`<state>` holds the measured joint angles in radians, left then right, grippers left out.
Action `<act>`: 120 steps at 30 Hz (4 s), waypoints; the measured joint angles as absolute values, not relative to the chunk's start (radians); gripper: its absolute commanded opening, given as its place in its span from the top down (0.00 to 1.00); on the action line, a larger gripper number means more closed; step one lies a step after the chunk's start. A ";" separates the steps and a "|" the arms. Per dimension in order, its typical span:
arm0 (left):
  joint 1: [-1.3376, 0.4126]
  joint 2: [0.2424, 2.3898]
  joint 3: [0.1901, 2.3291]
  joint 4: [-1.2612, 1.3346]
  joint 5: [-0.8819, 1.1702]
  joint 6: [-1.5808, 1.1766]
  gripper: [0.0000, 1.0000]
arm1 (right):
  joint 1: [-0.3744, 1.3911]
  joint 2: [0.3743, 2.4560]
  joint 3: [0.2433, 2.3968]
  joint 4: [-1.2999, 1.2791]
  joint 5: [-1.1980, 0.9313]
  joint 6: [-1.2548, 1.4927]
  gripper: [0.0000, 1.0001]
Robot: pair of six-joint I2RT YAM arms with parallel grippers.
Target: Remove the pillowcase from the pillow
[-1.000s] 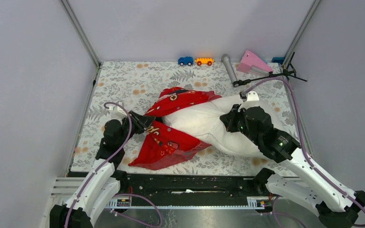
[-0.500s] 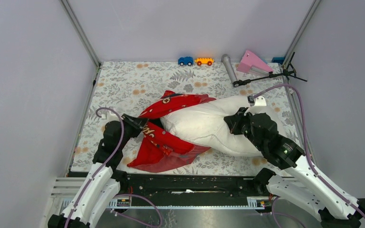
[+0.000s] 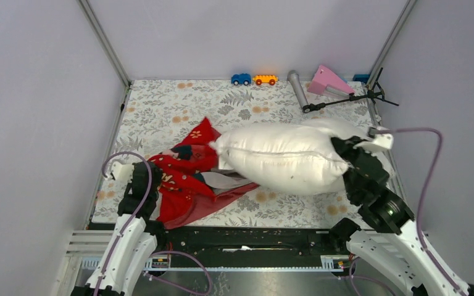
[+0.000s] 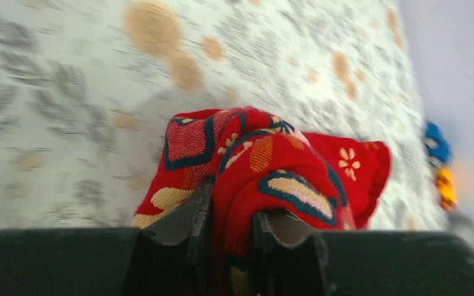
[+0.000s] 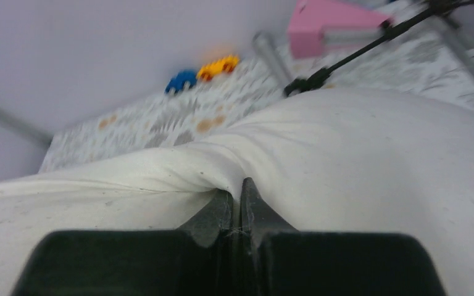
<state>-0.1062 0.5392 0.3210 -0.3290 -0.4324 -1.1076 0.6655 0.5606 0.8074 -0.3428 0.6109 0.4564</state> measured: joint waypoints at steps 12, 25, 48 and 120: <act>-0.087 0.621 0.311 -0.303 -0.557 -1.074 0.96 | 0.630 0.551 0.720 -0.259 0.715 0.414 0.97; -0.087 0.779 0.229 0.118 -0.175 -0.899 1.00 | 0.625 0.801 0.702 -0.239 0.400 0.385 0.99; -0.199 1.370 0.763 0.228 -0.119 -1.021 1.00 | 0.622 1.337 1.089 -0.099 0.349 0.326 1.00; -0.287 0.701 0.165 0.395 -0.570 -0.281 0.04 | 0.456 0.901 0.655 0.170 0.498 0.205 0.00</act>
